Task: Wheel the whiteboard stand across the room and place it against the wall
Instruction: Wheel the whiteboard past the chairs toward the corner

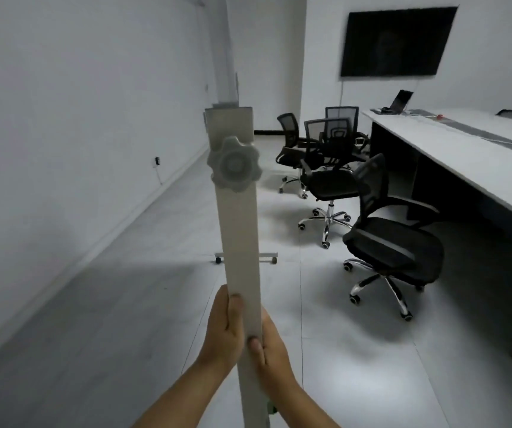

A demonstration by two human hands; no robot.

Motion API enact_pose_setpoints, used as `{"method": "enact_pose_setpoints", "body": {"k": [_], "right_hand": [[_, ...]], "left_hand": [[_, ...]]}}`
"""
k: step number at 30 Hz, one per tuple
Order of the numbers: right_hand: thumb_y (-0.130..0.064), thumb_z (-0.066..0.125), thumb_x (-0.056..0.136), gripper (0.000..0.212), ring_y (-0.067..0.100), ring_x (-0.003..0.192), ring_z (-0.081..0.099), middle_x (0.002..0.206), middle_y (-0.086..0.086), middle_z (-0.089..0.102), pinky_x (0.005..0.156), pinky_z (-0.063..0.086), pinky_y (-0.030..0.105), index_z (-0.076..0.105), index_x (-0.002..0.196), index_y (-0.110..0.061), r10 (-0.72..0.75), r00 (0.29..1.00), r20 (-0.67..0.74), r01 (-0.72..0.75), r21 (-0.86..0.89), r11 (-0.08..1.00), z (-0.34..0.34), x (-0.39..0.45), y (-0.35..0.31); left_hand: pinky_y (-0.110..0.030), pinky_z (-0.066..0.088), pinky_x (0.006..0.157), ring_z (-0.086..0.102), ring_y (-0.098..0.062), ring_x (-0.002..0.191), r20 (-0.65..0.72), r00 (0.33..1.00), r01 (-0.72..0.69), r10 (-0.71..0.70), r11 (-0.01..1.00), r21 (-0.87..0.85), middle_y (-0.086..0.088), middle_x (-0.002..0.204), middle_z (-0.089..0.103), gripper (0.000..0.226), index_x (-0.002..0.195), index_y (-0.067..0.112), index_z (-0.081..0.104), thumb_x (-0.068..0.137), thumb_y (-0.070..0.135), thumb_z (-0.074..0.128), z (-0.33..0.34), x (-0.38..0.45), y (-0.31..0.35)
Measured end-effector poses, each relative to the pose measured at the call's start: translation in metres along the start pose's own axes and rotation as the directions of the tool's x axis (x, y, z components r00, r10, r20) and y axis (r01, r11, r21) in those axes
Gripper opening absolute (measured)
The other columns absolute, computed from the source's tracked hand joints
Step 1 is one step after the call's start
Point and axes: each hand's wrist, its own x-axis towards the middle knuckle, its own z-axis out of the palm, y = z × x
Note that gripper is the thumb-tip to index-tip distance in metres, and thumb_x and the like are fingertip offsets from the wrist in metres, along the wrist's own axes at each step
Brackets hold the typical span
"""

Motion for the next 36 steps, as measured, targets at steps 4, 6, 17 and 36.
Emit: {"method": "enact_pose_setpoints", "body": {"k": [4, 6, 17, 36], "right_hand": [[-0.088, 0.024, 0.067, 0.106, 0.007, 0.129, 0.039, 0.145, -0.001, 0.038, 0.105, 0.041, 0.039, 0.024, 0.142, -0.014, -0.035, 0.998, 0.05, 0.035, 0.008, 0.999, -0.011, 0.056, 0.028], [-0.088, 0.023, 0.067, 0.105, 0.01, 0.128, 0.042, 0.145, 0.003, 0.04, 0.103, 0.042, 0.04, 0.023, 0.143, -0.015, -0.043, 0.998, 0.048, 0.044, -0.017, 0.999, -0.013, 0.087, 0.041], [-0.094, 0.014, 0.058, 0.114, 0.01, 0.135, 0.032, 0.152, -0.001, 0.027, 0.109, 0.035, 0.032, 0.019, 0.144, -0.019, -0.031, 0.997, 0.067, 0.037, -0.094, 0.995, -0.055, 0.267, 0.092], [-0.091, 0.011, 0.063, 0.104, 0.011, 0.135, 0.033, 0.151, -0.004, 0.03, 0.106, 0.038, 0.04, 0.019, 0.144, -0.026, -0.047, 0.985, 0.168, 0.065, -0.103, 0.993, -0.122, 0.666, 0.211]], "left_hand": [[0.001, 0.043, 0.063, 0.059, 0.001, 0.076, -0.141, 0.989, 0.047, -0.043, 0.999, 0.022, 0.019, 0.083, 0.051, 0.045, 0.078, 0.038, 0.044, 0.064, 0.074, 0.021, 0.024, 0.047, -0.013], [0.005, 0.041, 0.062, 0.057, -0.004, 0.077, -0.174, 0.982, 0.077, -0.08, 0.997, -0.023, 0.018, 0.081, 0.05, 0.03, 0.075, 0.036, 0.043, 0.076, 0.059, 0.024, 0.033, 0.075, -0.019], [0.008, 0.036, 0.058, 0.049, 0.027, 0.062, -0.14, 0.986, 0.08, -0.091, 0.994, -0.078, 0.016, 0.076, 0.045, 0.037, 0.071, 0.034, 0.041, 0.092, 0.009, 0.024, 0.083, 0.251, -0.07], [0.008, 0.038, 0.058, 0.043, 0.009, 0.076, -0.117, 0.963, 0.23, -0.242, 0.967, -0.106, 0.018, 0.081, 0.045, 0.028, 0.111, 0.007, 0.043, 0.093, 0.015, 0.022, 0.179, 0.637, -0.185]]}}
